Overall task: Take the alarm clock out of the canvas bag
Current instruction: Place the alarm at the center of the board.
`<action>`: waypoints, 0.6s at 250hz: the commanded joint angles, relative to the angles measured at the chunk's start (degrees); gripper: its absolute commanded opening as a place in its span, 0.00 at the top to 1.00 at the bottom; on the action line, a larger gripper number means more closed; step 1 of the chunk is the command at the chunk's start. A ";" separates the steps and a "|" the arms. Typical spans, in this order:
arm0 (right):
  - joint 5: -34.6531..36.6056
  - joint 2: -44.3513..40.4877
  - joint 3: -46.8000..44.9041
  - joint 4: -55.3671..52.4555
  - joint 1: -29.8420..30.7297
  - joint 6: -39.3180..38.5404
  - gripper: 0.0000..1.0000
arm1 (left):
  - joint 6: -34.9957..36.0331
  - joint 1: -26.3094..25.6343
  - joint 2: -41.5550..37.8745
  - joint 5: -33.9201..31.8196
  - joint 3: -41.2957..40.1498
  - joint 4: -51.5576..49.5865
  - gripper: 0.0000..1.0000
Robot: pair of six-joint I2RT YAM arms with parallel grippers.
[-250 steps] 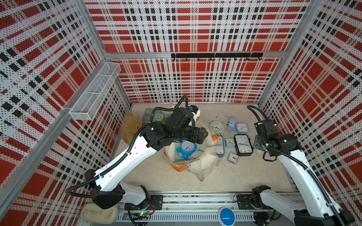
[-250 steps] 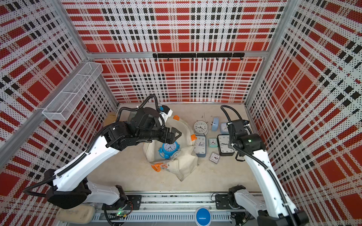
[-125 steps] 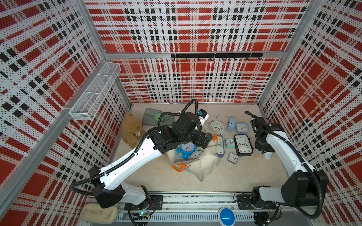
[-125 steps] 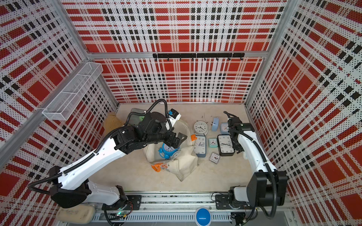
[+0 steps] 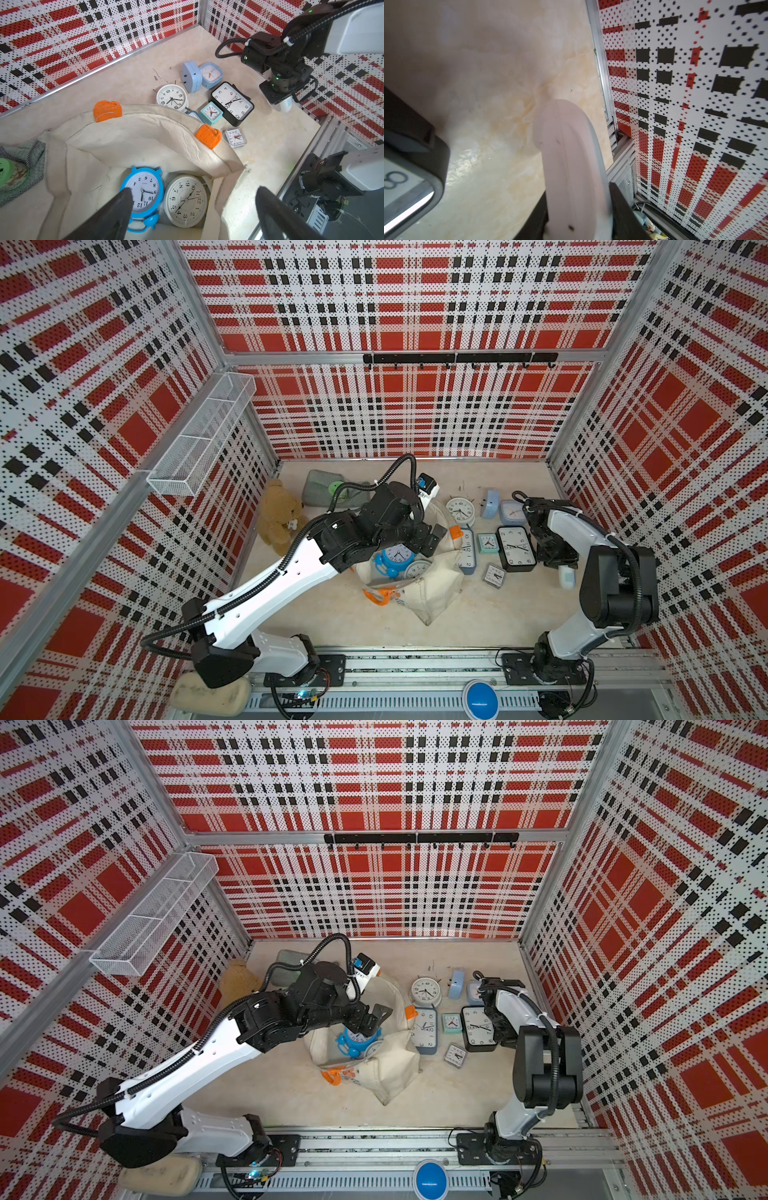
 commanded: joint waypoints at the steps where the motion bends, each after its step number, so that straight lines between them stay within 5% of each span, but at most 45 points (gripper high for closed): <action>1: 1.03 1.62 0.40 1.18 -0.15 -1.19 0.67 | 1.07 -0.31 -1.07 -1.23 -0.45 0.62 0.05; 150: -4.13 6.86 1.64 2.66 1.76 -4.75 0.48 | 2.20 0.18 -1.74 -3.48 0.94 -1.85 0.05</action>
